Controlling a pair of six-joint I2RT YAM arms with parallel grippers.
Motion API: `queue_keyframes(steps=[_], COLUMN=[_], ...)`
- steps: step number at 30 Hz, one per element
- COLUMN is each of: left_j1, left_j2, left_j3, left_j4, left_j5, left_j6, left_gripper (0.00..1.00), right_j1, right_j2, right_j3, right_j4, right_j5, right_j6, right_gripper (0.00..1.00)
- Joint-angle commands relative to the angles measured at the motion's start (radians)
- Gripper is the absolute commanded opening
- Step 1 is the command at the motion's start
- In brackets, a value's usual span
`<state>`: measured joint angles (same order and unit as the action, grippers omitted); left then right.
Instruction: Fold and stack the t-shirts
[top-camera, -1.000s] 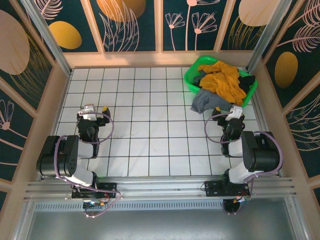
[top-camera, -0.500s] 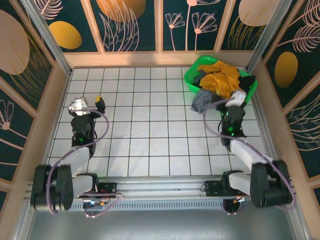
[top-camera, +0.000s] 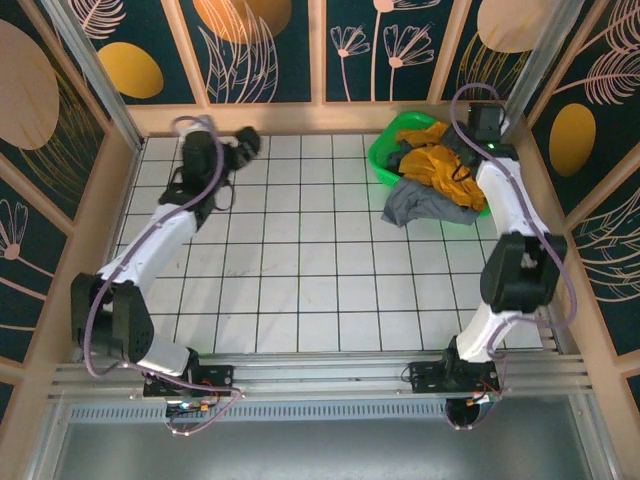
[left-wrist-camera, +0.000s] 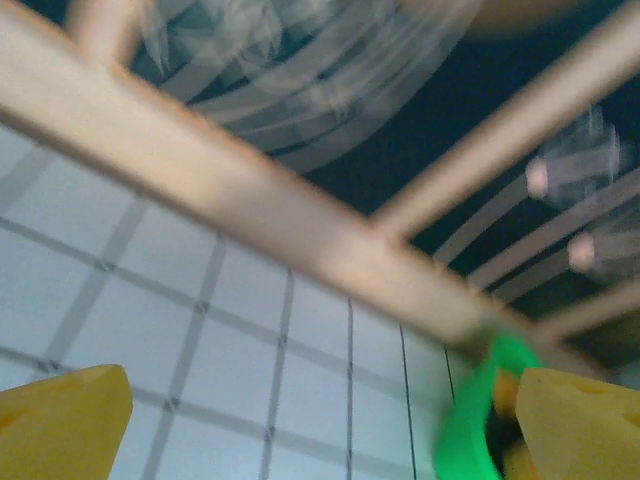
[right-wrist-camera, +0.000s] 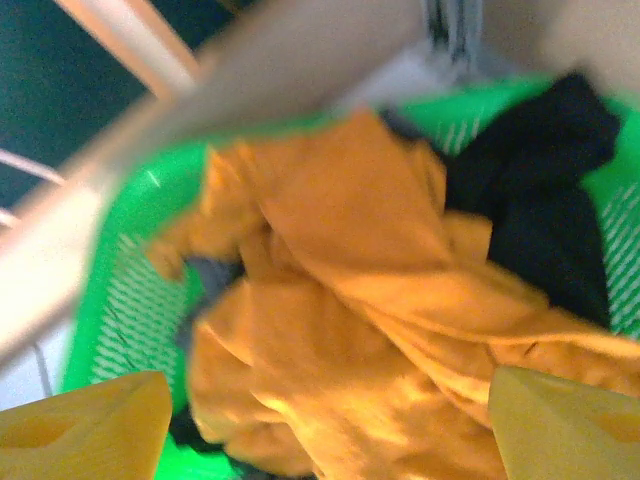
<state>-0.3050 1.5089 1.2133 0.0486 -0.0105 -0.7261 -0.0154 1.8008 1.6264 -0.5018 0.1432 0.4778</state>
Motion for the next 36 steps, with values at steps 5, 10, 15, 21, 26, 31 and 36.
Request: queue_keyframes(steps=[5, 10, 15, 21, 26, 31, 36], left_j1=[-0.204, -0.220, -0.220, -0.220, -0.219, -0.220, -0.220], left_j2=[0.020, -0.001, -0.050, -0.104, -0.123, -0.185, -0.311], left_j3=[0.072, 0.062, 0.065, 0.031, 0.054, 0.066, 0.053], left_j4=[-0.113, -0.120, -0.183, -0.262, -0.371, -0.432, -0.501], left_j5=[0.122, 0.126, 0.034, -0.152, -0.359, -0.568, -0.802], left_j6=[0.029, 0.015, 0.055, 0.058, 0.050, 0.033, -0.020], left_gripper=[0.81, 0.70, 0.60, 0.58, 0.62, 0.66, 0.69], right_j1=[-0.007, -0.006, 0.015, 0.101, 0.315, 0.632, 0.824], right_j2=[0.297, 0.301, 0.059, -0.218, -0.298, -0.230, -0.026], right_j3=[0.256, 0.352, 0.336, 0.295, 0.359, 0.437, 0.457], right_j4=[-0.244, -0.212, -0.036, 0.205, 0.277, 0.302, 0.214], right_j5=[-0.122, -0.114, -0.037, -0.039, -0.005, 0.089, 0.082], right_j6=[-0.005, 0.008, -0.023, -0.112, -0.179, -0.212, -0.115], right_gripper=[0.69, 0.04, 0.00, 0.00, 0.00, 0.00, 0.00])
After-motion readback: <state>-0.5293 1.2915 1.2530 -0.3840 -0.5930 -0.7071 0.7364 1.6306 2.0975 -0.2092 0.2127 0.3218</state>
